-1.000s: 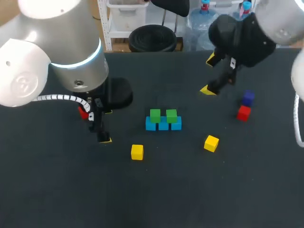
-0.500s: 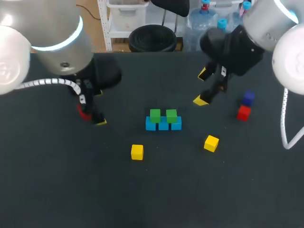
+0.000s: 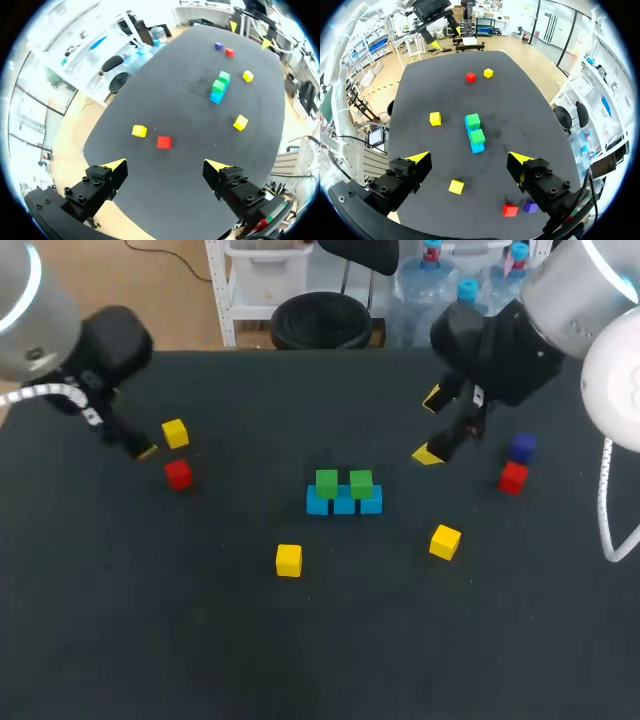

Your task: Place the blue cubes, place green cubes on the blue cubes, place the yellow cubes on the green cubes, then place the red cubes on the yellow cubes, and place purple cube on the red cubes.

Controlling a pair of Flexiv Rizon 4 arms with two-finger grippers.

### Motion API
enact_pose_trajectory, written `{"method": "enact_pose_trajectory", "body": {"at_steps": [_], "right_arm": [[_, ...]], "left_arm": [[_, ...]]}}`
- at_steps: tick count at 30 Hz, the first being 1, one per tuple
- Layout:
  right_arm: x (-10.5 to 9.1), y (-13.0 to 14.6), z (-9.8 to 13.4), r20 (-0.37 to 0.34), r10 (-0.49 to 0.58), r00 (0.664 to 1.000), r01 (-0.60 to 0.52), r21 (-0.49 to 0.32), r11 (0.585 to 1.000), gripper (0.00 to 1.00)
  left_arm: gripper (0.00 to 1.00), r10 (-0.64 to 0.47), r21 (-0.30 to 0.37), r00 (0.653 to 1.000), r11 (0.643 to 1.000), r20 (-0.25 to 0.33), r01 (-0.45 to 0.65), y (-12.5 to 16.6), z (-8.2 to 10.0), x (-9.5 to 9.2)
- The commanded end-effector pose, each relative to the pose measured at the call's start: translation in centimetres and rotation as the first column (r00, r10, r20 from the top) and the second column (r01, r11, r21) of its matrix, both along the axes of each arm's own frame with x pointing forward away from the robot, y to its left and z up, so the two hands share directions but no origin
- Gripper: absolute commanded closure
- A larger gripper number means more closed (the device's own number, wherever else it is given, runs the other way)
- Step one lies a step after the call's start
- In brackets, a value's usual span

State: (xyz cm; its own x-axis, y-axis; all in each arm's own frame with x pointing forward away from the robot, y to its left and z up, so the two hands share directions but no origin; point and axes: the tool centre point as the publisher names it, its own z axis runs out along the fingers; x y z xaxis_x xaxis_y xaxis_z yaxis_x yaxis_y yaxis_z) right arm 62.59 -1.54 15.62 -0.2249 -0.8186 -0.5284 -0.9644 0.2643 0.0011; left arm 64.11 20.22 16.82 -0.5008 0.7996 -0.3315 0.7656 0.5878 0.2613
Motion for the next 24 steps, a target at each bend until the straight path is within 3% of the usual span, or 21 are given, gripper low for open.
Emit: {"method": "enact_pose_trajectory", "body": {"at_steps": [1, 7, 13, 16, 24], "right_arm": [[0.0, -0.2, 0.0, 0.008, -0.005, 1.000, 0.005, -0.001, 1.000, 0.00], [0.2, 0.1, -0.1, -0.009, 0.015, 1.000, -0.015, -0.012, 1.000, 0.00], [-0.2, -0.6, -1.0, -0.058, 0.016, 0.998, -0.022, -0.104, 0.994, 0.00], [-0.6, -1.3, -1.9, -0.091, 0.008, 0.996, -0.023, -0.157, 0.987, 0.00], [-2.7, -1.0, -4.7, -0.178, -0.001, 0.984, -0.036, -0.200, 0.979, 0.00]], "left_arm": [[0.00, -0.018, -0.053, 0.997, 0.998, 0.080, 0.022, 2.0, 0.6, -2.3], [0.00, -0.037, -0.054, 0.996, 0.998, 0.084, 0.041, 1.7, 0.7, -2.4], [0.00, -0.037, -0.054, 0.996, 0.998, 0.084, 0.041, 1.7, 0.7, -2.4], [0.00, -0.037, -0.054, 0.996, 0.998, 0.084, 0.041, 1.7, 0.7, -2.4], [0.00, -0.037, -0.054, 0.996, 0.998, 0.084, 0.041, 1.7, 0.7, -2.4]]}}
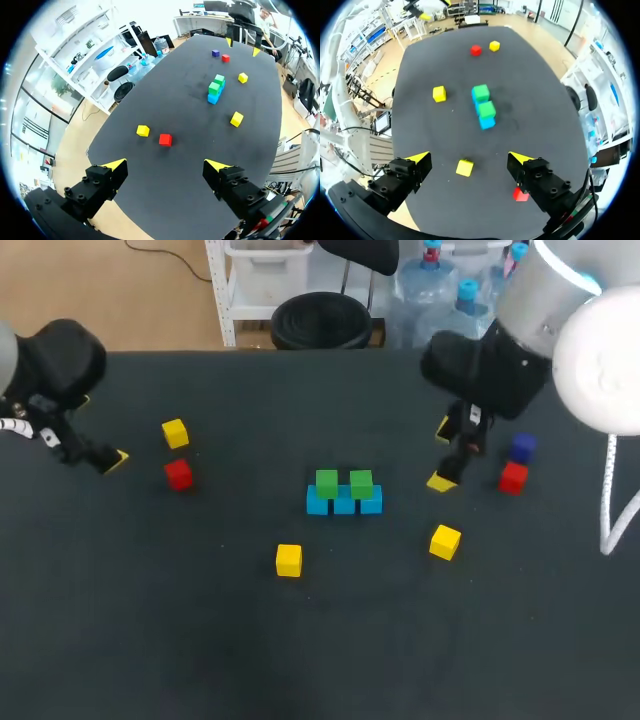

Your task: Place the blue cubes, place green cubes on the blue cubes, place the yellow cubes on the green cubes, then place the red cubes on the yellow cubes, and place purple cube on the red cubes.

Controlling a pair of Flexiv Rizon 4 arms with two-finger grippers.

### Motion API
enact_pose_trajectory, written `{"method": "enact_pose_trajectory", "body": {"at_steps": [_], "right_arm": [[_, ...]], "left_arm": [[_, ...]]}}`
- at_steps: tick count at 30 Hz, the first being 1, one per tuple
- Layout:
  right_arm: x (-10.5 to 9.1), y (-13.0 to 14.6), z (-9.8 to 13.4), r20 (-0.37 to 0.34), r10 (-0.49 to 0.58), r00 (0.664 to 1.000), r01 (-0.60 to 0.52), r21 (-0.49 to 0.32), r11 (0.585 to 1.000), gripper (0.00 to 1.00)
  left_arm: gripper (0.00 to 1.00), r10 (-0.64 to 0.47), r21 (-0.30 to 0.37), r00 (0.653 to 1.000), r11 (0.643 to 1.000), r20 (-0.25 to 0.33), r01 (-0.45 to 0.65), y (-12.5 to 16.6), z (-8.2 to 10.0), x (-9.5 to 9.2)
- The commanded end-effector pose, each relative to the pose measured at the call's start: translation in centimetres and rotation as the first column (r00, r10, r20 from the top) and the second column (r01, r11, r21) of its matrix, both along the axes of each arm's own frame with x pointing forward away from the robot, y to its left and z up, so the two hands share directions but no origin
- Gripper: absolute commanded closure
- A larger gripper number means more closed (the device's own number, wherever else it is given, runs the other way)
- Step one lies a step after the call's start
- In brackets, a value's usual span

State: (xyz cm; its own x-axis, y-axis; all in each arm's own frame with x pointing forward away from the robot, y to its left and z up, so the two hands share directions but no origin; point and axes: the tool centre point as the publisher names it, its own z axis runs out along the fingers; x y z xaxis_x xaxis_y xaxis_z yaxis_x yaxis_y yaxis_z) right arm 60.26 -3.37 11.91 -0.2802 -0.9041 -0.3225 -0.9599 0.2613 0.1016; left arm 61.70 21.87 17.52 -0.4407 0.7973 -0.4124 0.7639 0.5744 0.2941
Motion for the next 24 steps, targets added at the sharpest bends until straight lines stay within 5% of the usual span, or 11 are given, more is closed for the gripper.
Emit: {"method": "enact_pose_trajectory", "body": {"at_steps": [1, 14, 21, 24], "right_arm": [[-0.7, 1.1, -1.3, -0.036, 0.008, 0.999, -0.008, -0.013, 1.000, 0.00], [-3.9, -0.7, -3.6, -0.081, 0.084, 0.993, -0.091, -0.091, 0.992, 0.00], [-4.7, -2.9, -5.8, -0.125, 0.040, 0.991, -0.063, -0.188, 0.980, 0.00], [-4.7, -2.9, -6.4, -0.133, 0.005, 0.991, -0.027, -0.168, 0.985, 0.00]], "left_arm": [[0.00, -0.002, -0.003, 1.000, 1.000, 0.000, 0.002, 0.1, 0.0, 0.0], [0.00, -0.002, -0.003, 1.000, 1.000, 0.000, 0.002, 0.1, 0.0, 0.0], [0.00, -0.002, -0.003, 1.000, 1.000, 0.000, 0.002, 0.1, 0.0, 0.0], [0.00, -0.002, -0.003, 1.000, 1.000, 0.000, 0.002, 0.1, 0.0, 0.0]]}}
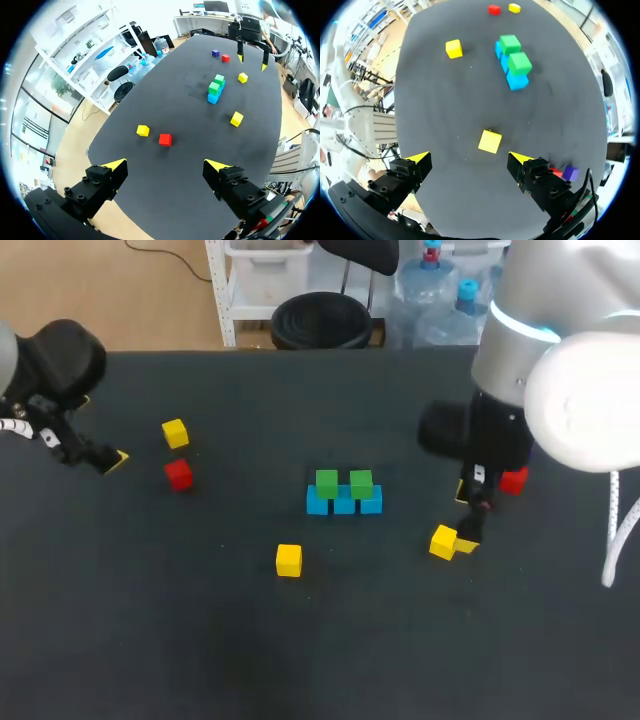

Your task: Place the blue cubes, place green cubes on the blue cubes, place the yellow cubes on the green cubes, then place the red cubes on the yellow cubes, and place purple cube on the red cubes.

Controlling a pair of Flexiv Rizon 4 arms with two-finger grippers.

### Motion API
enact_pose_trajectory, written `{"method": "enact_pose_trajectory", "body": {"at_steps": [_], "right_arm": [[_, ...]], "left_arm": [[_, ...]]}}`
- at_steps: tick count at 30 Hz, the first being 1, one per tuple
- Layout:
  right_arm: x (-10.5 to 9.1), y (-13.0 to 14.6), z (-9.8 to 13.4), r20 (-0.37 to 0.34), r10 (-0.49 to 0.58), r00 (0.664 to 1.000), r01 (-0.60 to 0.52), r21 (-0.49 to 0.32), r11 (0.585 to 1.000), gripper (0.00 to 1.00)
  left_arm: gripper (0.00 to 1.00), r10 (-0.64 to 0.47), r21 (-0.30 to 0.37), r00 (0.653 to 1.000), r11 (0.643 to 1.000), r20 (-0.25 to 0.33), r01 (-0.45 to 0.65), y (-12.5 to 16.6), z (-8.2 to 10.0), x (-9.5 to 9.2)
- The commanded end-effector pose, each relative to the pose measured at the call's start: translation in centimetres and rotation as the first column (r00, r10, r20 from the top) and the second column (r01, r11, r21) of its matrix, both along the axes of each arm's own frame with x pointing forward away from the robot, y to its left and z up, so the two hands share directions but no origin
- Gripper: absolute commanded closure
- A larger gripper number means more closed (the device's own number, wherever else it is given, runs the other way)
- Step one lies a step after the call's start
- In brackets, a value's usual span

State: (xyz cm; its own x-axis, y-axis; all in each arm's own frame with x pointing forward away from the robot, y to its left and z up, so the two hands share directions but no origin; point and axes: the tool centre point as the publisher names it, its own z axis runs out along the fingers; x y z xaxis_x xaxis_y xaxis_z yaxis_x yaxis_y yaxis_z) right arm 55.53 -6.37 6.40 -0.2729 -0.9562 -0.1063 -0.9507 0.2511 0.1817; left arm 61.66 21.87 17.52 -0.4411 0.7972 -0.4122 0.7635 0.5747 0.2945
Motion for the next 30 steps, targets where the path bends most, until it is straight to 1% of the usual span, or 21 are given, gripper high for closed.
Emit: {"method": "enact_pose_trajectory", "body": {"at_steps": [1, 4, 9, 12, 14, 17, 19, 20, 23, 24, 30], "right_arm": [[0.0, 0.2, -1.1, -0.003, -0.036, 0.999, 0.036, 0.034, 0.999, 0.00], [0.5, 0.0, -1.9, -0.002, -0.066, 0.998, 0.066, 0.046, 0.997, 0.00], [1.3, -1.0, -3.4, -0.007, -0.093, 0.996, 0.093, 0.038, 0.995, 0.00], [1.6, -1.1, -3.7, -0.007, -0.096, 0.995, 0.096, 0.035, 0.995, 0.00], [1.8, -0.9, -3.5, -0.011, -0.096, 0.995, 0.097, 0.047, 0.994, 0.00], [2.0, -0.7, -2.6, -0.003, -0.096, 0.995, 0.096, 0.075, 0.993, 0.00], [2.2, -0.9, -2.0, 0.025, -0.100, 0.995, 0.098, 0.080, 0.992, 0.00], [2.3, -0.8, -1.6, 0.029, -0.113, 0.993, 0.110, 0.101, 0.989, 0.00], [2.3, -0.6, -0.9, 0.013, -0.126, 0.992, 0.123, 0.123, 0.985, 0.00], [2.3, -0.5, -0.8, -0.004, -0.135, 0.991, 0.134, 0.138, 0.981, 0.00], [2.3, -0.5, -0.8, -0.004, -0.135, 0.991, 0.134, 0.138, 0.981, 0.00]], "left_arm": [[0.00, -0.003, -0.003, 1.000, 1.000, 0.000, 0.003, 0.1, 0.0, 0.0], [0.00, -0.003, -0.003, 1.000, 1.000, 0.000, 0.003, 0.1, 0.0, 0.0], [0.00, -0.003, -0.003, 1.000, 1.000, 0.000, 0.003, 0.1, 0.0, 0.0], [0.00, -0.003, -0.003, 1.000, 1.000, 0.000, 0.003, 0.1, 0.0, 0.0], [0.00, -0.003, -0.003, 1.000, 1.000, 0.000, 0.003, 0.1, 0.0, 0.0], [0.00, -0.003, -0.003, 1.000, 1.000, 0.000, 0.003, 0.1, 0.0, 0.0], [0.00, -0.003, -0.003, 1.000, 1.000, 0.000, 0.003, 0.1, 0.0, 0.0], [0.00, -0.003, -0.003, 1.000, 1.000, 0.000, 0.003, 0.1, 0.0, 0.0], [0.00, -0.003, -0.003, 1.000, 1.000, 0.000, 0.003, 0.1, 0.0, 0.0], [0.00, -0.003, -0.003, 1.000, 1.000, 0.000, 0.003, 0.1, 0.0, 0.0], [0.00, -0.003, -0.003, 1.000, 1.000, 0.000, 0.003, 0.1, 0.0, 0.0]]}}
